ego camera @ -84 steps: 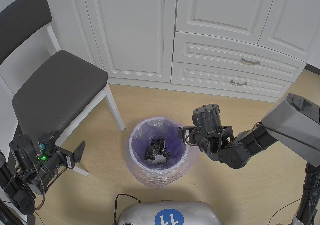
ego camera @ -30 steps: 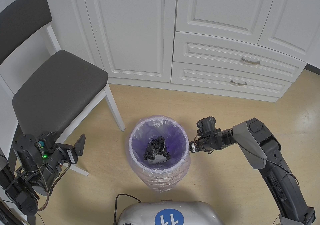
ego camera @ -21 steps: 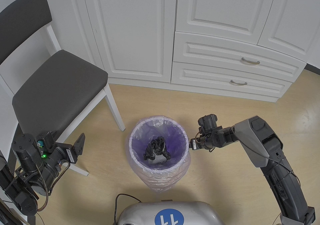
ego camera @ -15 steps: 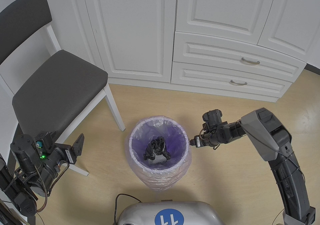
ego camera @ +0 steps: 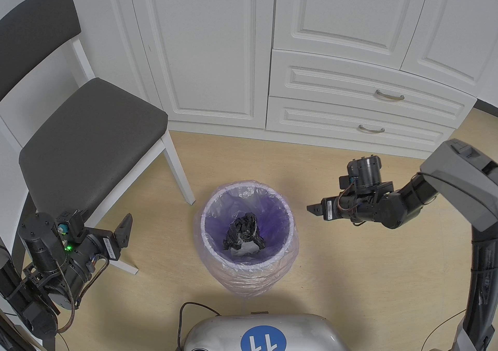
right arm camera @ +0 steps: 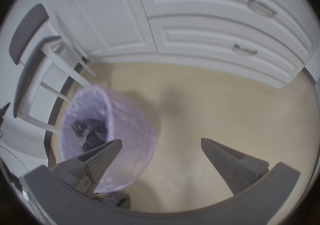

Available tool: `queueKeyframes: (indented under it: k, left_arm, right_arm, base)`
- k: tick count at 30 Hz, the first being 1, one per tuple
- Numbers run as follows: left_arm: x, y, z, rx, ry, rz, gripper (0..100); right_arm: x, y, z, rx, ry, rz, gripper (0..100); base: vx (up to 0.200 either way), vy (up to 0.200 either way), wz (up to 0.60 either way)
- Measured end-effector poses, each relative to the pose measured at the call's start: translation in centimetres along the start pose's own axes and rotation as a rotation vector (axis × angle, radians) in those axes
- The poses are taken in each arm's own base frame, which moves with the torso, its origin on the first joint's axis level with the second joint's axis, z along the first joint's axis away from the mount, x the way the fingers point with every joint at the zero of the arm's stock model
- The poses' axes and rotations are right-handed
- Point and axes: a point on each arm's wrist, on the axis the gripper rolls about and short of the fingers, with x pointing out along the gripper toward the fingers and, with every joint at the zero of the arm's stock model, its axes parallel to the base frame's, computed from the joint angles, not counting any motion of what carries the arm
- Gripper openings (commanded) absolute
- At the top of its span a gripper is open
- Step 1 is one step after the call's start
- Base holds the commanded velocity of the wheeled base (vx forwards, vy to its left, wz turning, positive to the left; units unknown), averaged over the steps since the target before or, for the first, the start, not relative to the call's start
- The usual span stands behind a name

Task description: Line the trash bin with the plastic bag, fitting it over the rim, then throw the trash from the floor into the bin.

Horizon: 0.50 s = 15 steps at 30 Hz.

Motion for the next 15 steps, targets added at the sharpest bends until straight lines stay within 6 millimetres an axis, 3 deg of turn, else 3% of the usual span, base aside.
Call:
queueKeyframes:
  k: [7,15]
  left_arm:
    - [-0.1,-0.6,-0.1,0.004,0.001,-0.018,100]
    - [-1.2,-0.4,1.3,-0.025,-0.079,-0.015,100]
  right_arm:
    - [-6.0,1.4,1.9,0.021,-0.169,0.033,100]
    - [-13.5,3.3,3.9,-0.017,-0.339,-0.073,100]
  base:
    - [0.0,0.0,0.0]
    - [0.0,0.0,0.0]
